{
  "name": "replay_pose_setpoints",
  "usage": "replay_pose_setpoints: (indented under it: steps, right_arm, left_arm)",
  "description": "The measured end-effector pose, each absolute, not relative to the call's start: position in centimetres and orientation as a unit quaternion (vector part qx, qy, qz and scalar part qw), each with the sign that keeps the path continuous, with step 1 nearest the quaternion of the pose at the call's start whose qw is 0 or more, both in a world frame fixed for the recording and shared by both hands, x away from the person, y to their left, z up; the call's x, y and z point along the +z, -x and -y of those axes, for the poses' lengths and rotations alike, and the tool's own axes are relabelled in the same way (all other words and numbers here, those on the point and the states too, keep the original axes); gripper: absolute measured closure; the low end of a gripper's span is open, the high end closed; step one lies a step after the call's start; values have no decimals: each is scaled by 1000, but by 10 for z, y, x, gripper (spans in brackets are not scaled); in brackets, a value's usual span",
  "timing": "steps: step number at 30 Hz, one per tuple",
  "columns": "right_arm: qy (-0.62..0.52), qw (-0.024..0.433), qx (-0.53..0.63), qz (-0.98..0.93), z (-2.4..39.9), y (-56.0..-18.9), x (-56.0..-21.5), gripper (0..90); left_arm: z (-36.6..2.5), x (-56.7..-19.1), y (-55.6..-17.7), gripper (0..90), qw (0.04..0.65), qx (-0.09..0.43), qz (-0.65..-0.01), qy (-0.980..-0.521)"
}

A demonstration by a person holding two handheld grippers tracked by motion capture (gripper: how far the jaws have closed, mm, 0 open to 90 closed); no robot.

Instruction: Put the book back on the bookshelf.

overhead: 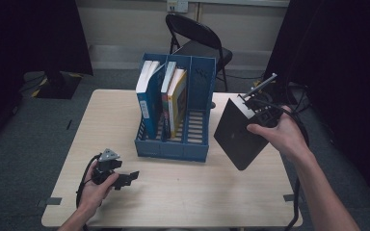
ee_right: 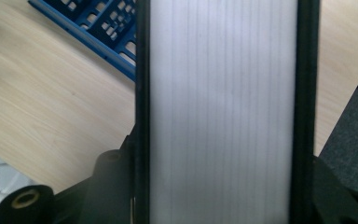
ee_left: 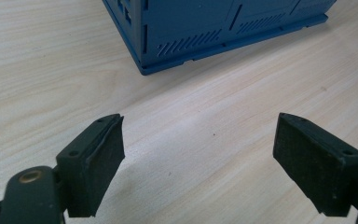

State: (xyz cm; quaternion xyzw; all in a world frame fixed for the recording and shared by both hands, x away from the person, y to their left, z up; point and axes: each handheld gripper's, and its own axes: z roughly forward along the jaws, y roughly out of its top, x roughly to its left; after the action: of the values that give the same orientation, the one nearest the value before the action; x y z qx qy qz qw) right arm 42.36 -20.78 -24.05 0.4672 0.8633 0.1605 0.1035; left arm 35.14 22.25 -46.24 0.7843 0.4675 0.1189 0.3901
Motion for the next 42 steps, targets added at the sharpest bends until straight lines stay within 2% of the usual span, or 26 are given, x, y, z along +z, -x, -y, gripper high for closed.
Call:
replay_pose_setpoints:
  steps: [8, 22, 30, 42]
  right_arm:
    - [-459, 92, 184, -864, 190, -431, -219, 533]
    - [-479, 84, 169, -857, 149, -478, -218, 533]
    - [-482, 95, 168, -855, 128, -493, -216, 533]
    - [-523, 86, 143, -836, 107, -519, -216, 533]
  left_arm:
    - [-221, -464, -352, 166, 391, 122, -473, -780]
    - [-225, -463, -353, 169, 386, 121, -470, -785]
    - [-226, -464, -353, 170, 388, 120, -465, -787]
    - [-225, -464, -352, 169, 386, 127, -462, -788]
